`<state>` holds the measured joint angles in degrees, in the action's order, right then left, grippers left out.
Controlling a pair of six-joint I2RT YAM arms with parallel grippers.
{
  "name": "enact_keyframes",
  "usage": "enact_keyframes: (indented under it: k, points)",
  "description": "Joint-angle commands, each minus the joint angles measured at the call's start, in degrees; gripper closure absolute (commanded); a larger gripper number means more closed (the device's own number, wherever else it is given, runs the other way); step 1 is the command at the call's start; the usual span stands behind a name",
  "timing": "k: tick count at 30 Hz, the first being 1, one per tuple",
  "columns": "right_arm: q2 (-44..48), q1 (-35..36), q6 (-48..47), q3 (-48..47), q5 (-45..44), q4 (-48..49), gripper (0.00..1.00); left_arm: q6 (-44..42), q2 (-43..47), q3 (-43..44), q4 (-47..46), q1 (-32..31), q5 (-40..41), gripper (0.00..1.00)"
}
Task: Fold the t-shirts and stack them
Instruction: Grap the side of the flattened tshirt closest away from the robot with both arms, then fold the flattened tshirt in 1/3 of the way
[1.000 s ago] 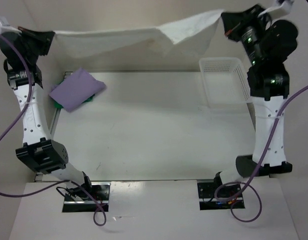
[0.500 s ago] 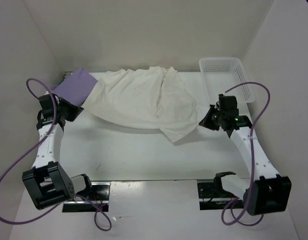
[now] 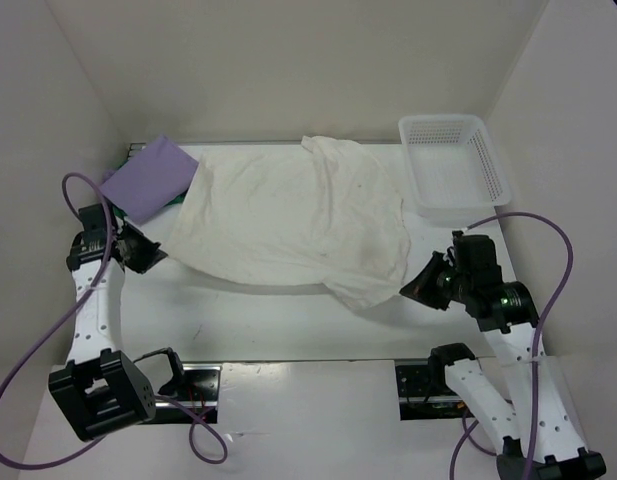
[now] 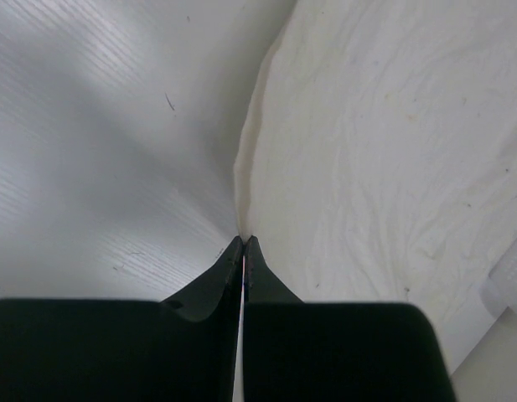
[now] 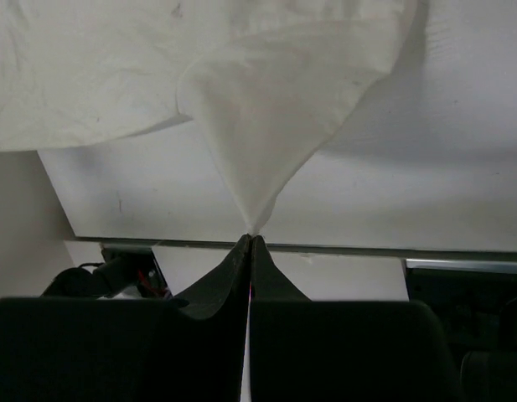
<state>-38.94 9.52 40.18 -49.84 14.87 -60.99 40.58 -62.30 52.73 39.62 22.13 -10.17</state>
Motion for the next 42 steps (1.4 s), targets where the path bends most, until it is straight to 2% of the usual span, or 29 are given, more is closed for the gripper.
enact_keyframes:
  k: [1,7,11,14,18,24,31,34,37,42]
  points:
    - [-1.84,0.41,1.74,-2.45,-1.41,-2.57,1.00,-1.11,0.25,-2.27,1.09,0.46,-1.34,1.00]
    - [-15.27,0.41,-0.90,0.97,-3.36,15.79,1.00,3.19,-7.29,-1.06,-10.07,1.16,0.32,0.98]
    - [-26.51,-2.75,-2.21,1.50,-2.04,26.43,1.00,4.50,-15.19,0.96,-15.69,-1.30,3.49,0.98]
    - [-32.49,-3.45,-5.02,-3.41,-6.85,28.47,1.00,5.30,-19.41,2.20,-17.90,-3.06,4.02,0.98]
    - [-40.05,-7.84,-8.63,-9.90,-8.36,30.05,1.00,5.83,-23.91,6.76,-19.22,-4.37,4.02,0.98]
    - [-50.24,-9.08,-10.30,-20.88,-12.92,31.89,1.00,5.83,-31.64,12.65,-20.46,-4.90,6.56,0.98]
    - [-61.59,-9.61,-11.96,-30.91,-14.35,33.22,1.00,5.83,-40.69,15.29,-23.27,-5.43,6.57,0.98]
    - [-65.02,-9.61,-11.97,-33.20,-13.73,34.19,1.00,5.83,-42.10,15.82,-23.88,-5.95,6.57,0.98]
    - [-68.97,-9.61,-12.50,-37.59,-13.73,34.71,1.00,5.83,-42.11,15.82,-26.25,-5.96,5.96,0.92]
    - [-73.73,-9.08,-12.50,-42.34,-15.75,34.19,1.00,6.44,-43.51,18.02,-27.31,-9.12,5.25,0.88]
